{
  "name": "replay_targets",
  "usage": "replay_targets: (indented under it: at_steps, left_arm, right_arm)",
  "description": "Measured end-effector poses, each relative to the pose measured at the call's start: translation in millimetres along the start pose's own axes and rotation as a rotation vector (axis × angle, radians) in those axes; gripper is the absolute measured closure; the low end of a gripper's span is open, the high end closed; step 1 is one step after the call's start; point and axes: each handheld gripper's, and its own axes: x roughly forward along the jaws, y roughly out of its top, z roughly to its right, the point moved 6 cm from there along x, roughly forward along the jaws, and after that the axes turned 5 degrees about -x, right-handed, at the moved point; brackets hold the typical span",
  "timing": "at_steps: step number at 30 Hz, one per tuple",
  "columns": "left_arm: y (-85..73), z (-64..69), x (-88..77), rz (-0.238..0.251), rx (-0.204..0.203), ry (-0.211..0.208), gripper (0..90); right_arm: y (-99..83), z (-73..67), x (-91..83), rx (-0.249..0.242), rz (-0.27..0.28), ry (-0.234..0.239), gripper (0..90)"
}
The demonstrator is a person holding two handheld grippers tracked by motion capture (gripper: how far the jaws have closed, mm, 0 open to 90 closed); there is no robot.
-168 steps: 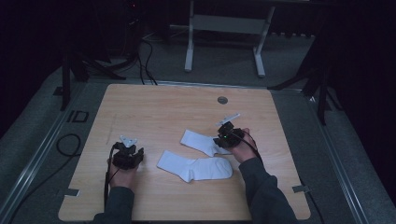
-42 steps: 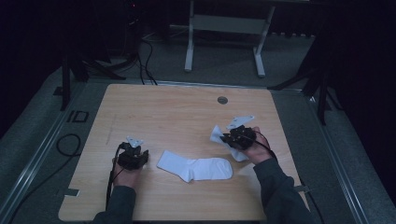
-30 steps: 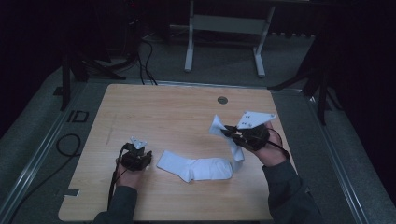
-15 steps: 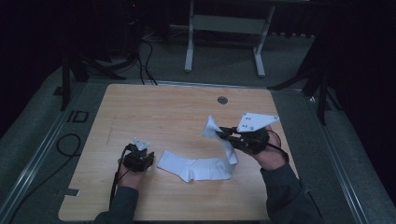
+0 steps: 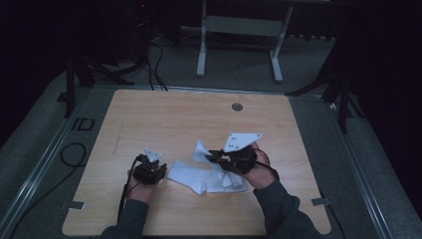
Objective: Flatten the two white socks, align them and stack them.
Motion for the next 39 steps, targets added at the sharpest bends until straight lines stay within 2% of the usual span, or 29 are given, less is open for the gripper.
replay_targets:
  at_steps: [1,2,7,12,14,23,27,31,39]
  left_arm:
    - [-0.1,-0.1,-0.1,-0.002,0.000,-0.002,66.5]
    - [-0.1,-0.1,-0.1,-0.002,0.000,-0.002,66.6]
    - [-0.3,0.1,-0.6,-0.007,0.002,-0.006,66.5]
    - [-0.7,0.8,-1.1,-0.010,0.005,-0.011,66.6]
    - [-1.0,1.0,-1.4,-0.012,0.009,-0.012,66.6]
    - [-2.6,4.2,-3.1,-0.018,0.021,-0.025,66.7]
    - [-3.1,6.4,-3.7,-0.019,0.032,-0.028,67.2]
    - [-3.7,8.4,-4.3,-0.020,0.041,-0.035,68.4]
    - [-4.6,13.5,-5.4,-0.023,0.073,-0.043,76.9]
  right_arm:
    - [-0.2,-3.5,10.3,0.005,0.000,0.012,81.8]
    - [-0.2,-3.5,10.3,0.005,0.000,0.012,81.8]
    - [-1.8,-11.4,34.5,0.008,-0.016,0.032,81.8]
    - [-6.7,-14.5,47.1,0.021,-0.050,0.030,81.8]
    - [-12.7,-16.2,57.0,0.021,-0.098,0.011,81.8]
    - [-29.0,-24.1,91.1,0.018,-0.237,-0.048,81.8]
    - [-33.6,-23.0,105.1,0.058,-0.273,-0.062,81.8]
    - [-38.3,-23.9,118.2,0.092,-0.298,-0.046,81.5]
    - [-48.3,-24.6,136.7,0.165,-0.335,-0.027,80.1]
